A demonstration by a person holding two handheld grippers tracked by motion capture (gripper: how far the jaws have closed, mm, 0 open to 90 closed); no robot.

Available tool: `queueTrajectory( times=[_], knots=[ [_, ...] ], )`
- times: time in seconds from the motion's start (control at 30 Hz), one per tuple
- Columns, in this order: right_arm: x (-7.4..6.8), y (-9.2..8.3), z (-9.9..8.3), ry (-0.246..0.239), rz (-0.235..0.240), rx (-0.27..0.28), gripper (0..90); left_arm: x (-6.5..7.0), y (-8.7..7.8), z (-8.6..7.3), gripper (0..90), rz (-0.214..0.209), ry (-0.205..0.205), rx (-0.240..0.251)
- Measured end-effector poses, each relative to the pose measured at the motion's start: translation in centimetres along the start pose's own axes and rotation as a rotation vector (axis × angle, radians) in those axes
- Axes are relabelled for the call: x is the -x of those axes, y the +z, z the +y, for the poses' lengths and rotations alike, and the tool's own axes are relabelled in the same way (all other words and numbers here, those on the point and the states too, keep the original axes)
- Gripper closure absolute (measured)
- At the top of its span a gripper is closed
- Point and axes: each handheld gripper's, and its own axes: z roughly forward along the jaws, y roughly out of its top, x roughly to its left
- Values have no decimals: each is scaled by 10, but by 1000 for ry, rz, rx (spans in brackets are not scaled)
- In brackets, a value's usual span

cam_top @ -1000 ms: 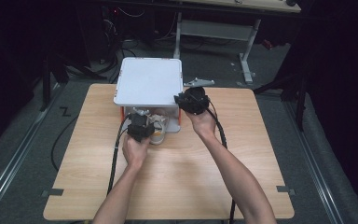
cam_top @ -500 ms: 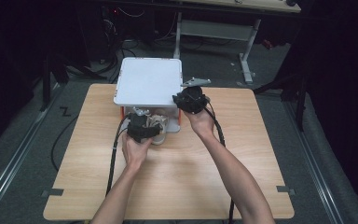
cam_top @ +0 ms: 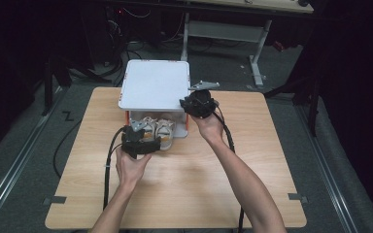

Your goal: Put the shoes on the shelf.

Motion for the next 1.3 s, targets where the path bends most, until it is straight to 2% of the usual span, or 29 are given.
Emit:
queueTrajectory(
  times=[0.03,0.1,0.17,0.33,0.63,0.67,0.87,1.1,1.2,1.3],
  knots=[
    [0,0,0,2,0,0,733,0,0,0,170,0,0,0],
    [0,0,0,3,0,1,733,-1,-1,-10,157,6,-3,-39],
    [0,0,0,0,-1,0,733,0,0,-13,153,9,-8,-50],
    [0,0,0,-2,-1,2,733,7,18,-24,154,32,-32,-123],
    [0,0,0,-6,0,1,734,14,34,-21,167,61,-61,-141],
    [-1,0,0,-6,-1,2,737,16,37,-19,166,75,-65,-151],
    [-2,0,0,-14,1,-2,778,21,44,-13,234,112,-60,-162],
    [-2,0,0,-21,8,-2,794,22,50,-8,234,103,-69,-163],
    [-2,0,0,-23,8,-3,799,21,56,-2,239,99,-87,-164],
    [-2,-1,0,-23,9,-4,802,18,60,-1,251,95,-110,-141]
  ],
)
